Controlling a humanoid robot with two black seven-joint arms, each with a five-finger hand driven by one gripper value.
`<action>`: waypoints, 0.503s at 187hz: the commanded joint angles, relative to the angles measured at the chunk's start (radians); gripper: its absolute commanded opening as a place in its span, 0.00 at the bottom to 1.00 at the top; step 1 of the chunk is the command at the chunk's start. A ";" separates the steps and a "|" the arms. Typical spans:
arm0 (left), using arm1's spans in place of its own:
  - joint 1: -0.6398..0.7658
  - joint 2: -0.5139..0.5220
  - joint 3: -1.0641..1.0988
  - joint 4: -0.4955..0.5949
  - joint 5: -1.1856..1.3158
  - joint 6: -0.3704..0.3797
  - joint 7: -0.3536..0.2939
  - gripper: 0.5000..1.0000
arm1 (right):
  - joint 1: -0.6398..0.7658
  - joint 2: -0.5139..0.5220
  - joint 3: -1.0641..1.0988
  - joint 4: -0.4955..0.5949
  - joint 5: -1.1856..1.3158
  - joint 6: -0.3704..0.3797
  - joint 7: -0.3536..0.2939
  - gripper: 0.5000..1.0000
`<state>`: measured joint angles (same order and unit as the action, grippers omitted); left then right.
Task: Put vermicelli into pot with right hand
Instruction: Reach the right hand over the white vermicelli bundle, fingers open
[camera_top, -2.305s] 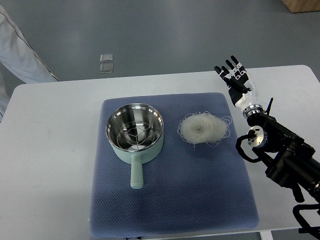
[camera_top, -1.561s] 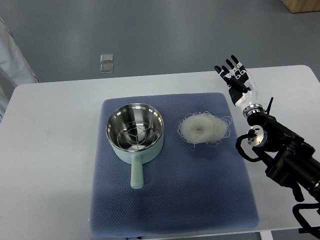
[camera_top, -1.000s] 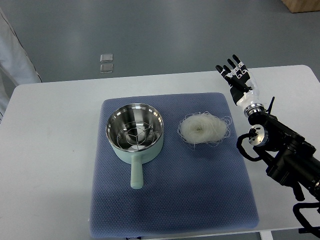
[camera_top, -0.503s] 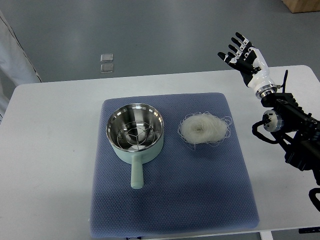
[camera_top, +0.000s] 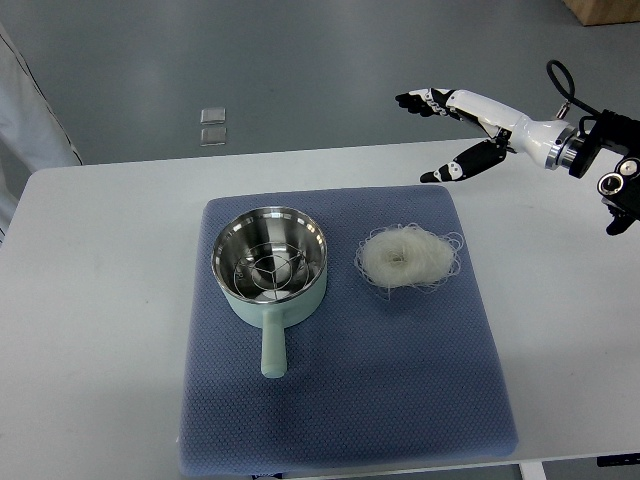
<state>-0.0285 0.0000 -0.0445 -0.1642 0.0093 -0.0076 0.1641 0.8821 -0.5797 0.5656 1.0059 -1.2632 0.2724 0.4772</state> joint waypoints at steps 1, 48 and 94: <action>-0.001 0.000 0.000 0.000 0.000 0.000 0.000 1.00 | 0.035 -0.055 -0.045 0.066 -0.108 0.073 0.001 0.86; -0.001 0.000 0.000 0.000 0.000 0.000 0.000 1.00 | 0.055 -0.060 -0.125 0.128 -0.304 0.156 0.001 0.86; 0.001 0.000 0.002 0.000 0.000 0.000 0.000 1.00 | 0.026 -0.006 -0.210 0.111 -0.383 0.077 -0.011 0.85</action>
<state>-0.0284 0.0000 -0.0431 -0.1642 0.0092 -0.0076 0.1641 0.9240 -0.6184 0.3834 1.1309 -1.6128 0.3977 0.4740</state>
